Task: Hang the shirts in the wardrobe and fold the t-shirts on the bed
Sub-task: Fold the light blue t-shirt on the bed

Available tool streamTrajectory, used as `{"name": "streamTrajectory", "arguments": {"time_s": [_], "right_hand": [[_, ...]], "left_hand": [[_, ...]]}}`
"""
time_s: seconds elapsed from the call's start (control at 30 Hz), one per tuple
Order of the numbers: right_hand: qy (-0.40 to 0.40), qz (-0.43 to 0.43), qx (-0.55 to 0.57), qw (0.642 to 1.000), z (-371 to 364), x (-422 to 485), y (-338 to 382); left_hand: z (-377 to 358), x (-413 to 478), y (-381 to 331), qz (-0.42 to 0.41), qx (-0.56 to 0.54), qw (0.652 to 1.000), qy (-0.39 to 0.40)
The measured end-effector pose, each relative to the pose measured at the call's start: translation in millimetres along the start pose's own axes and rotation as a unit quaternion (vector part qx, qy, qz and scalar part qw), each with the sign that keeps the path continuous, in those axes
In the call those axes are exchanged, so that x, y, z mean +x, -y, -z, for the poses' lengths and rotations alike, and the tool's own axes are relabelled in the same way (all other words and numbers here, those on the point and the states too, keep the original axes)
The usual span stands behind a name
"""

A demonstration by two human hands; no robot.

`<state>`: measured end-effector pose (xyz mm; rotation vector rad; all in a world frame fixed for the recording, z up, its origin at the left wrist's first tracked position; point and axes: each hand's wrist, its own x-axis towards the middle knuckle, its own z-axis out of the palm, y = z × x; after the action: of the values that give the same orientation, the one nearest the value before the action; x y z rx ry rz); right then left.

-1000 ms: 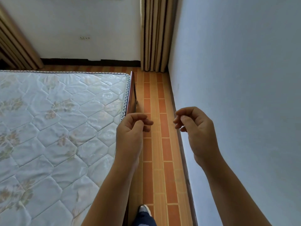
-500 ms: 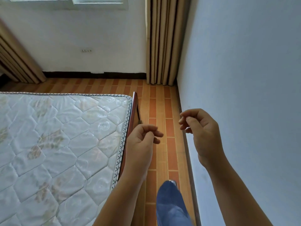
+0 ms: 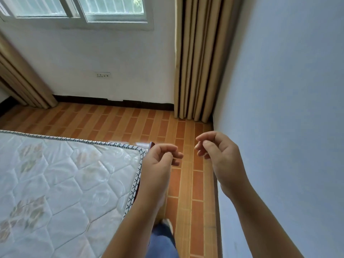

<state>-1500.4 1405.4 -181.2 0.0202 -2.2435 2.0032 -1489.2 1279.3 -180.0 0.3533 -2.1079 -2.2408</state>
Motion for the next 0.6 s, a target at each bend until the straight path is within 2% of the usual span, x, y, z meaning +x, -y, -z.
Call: {"name": "streamTrajectory", "arguments": {"time_s": [0.1, 0.23, 0.43, 0.6], "right_hand": [[-0.003, -0.013, 0.006, 1.000, -4, 66, -13], [0.018, -0.005, -0.007, 1.000, -30, 169, -27], [0.105, 0.028, -0.034, 0.993, -96, 335, -10], [0.168, 0.015, 0.006, 0.986, -145, 430, -15]], "left_hand": [[-10, 70, 0, 0.013, -0.009, 1.000, -0.025], [-18, 175, -9, -0.016, -0.007, 1.000, -0.025], [-6, 338, -47, -0.035, -0.045, 0.996, -0.070], [8, 431, -62, -0.036, -0.049, 0.990, -0.129]]}}
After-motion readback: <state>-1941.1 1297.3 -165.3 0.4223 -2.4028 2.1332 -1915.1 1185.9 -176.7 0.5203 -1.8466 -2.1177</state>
